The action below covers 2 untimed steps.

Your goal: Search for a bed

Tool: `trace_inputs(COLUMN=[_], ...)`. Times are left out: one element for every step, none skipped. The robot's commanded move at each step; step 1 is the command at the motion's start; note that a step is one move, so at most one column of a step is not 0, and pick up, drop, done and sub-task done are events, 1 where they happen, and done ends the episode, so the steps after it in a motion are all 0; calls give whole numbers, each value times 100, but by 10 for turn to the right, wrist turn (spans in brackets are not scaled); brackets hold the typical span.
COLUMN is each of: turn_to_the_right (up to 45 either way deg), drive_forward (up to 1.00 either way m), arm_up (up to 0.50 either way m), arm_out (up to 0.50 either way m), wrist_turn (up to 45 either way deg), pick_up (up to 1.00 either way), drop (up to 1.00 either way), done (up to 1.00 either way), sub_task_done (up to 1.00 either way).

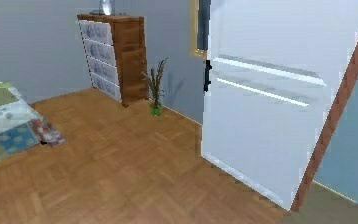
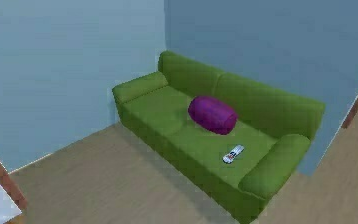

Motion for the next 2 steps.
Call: trace_inputs(turn_to_the_right=[-420, 0], drive_forward=[0, 100], arm_up=[0, 0], arm_out=[0, 0], wrist_turn=[0, 0], pick_up=[0, 0], drop=[0, 0], done=[0, 0], sub_task_done=[0, 0])
